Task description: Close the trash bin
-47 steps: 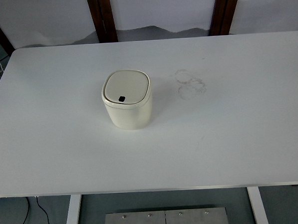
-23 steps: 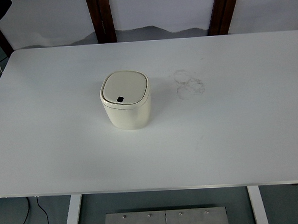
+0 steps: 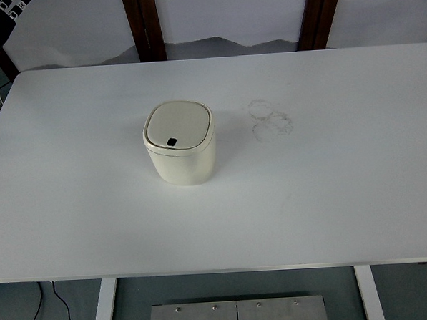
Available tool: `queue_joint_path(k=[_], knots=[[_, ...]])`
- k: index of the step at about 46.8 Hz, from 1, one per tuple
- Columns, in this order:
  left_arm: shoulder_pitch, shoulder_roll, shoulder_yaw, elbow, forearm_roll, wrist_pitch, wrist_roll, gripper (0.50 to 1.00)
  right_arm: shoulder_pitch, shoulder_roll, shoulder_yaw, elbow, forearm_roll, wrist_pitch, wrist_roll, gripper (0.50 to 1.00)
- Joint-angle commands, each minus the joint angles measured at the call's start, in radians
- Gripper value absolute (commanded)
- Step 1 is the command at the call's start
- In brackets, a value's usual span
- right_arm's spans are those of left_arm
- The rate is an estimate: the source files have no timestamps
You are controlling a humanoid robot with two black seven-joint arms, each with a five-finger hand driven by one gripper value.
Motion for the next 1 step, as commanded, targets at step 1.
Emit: queue_joint_path(k=[1], knots=[[0.000,0.000,0.000,0.000,0.000,0.001,0.000,1.000,0.000,0.000,0.000,0.001,0.000,0.000,0.001,0.995]])
